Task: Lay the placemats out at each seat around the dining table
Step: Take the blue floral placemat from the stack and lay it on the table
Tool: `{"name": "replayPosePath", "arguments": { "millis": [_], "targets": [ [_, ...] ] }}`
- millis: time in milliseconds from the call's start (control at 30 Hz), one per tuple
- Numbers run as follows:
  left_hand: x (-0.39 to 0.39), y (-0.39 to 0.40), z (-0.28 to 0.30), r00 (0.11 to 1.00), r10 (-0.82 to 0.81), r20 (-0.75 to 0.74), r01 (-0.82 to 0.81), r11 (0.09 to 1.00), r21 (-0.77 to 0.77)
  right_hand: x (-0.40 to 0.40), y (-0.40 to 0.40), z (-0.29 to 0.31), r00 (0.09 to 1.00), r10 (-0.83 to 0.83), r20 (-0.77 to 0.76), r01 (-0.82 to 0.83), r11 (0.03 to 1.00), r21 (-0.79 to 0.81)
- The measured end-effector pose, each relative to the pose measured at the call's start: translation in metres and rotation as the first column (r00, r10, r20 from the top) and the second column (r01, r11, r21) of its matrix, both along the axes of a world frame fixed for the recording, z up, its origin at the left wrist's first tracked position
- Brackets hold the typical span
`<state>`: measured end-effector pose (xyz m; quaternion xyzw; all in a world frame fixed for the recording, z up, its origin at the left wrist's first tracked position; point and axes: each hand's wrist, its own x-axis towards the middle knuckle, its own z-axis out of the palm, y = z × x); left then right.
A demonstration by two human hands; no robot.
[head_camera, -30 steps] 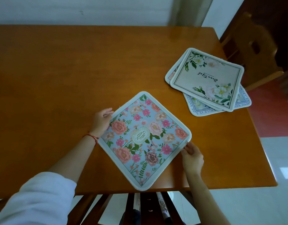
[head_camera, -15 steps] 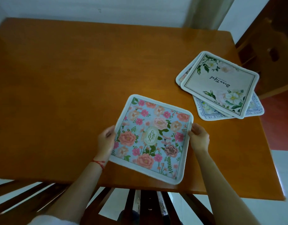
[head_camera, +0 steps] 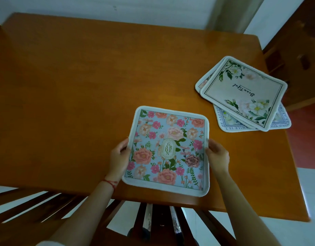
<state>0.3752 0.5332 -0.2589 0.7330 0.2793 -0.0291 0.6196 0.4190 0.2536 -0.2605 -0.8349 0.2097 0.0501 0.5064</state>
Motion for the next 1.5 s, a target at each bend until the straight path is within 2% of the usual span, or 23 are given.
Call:
{"name": "replayPosePath", "arguments": {
  "millis": [500, 900, 1267, 1400, 1500],
  "targets": [
    [0.017, 0.004, -0.003, 0.991, 0.107, -0.083, -0.115, 0.99, -0.087, 0.014, 0.0, 0.003, 0.999, 0.04, 0.006, -0.04, 0.999, 0.015],
    [0.011, 0.004, -0.002, 0.997, 0.05, -0.056, -0.054, 0.996, -0.066, 0.004, -0.003, -0.004, 1.0, 0.019, 0.014, -0.019, 0.999, 0.043],
    [0.011, 0.005, -0.011, 0.996, 0.024, -0.091, -0.023, 1.0, 0.012, 0.001, -0.003, -0.002, 1.0, 0.007, 0.001, -0.007, 0.998, 0.057],
    [0.009, -0.003, -0.004, 1.0, 0.01, -0.023, -0.009, 0.999, 0.045, 0.001, -0.002, -0.001, 1.0, 0.015, -0.011, -0.015, 0.999, 0.029],
    [0.005, -0.003, -0.005, 1.0, -0.009, -0.029, 0.013, 0.986, 0.164, -0.003, -0.003, 0.0, 0.997, 0.082, -0.004, -0.082, 0.995, -0.054]
  ]
}}
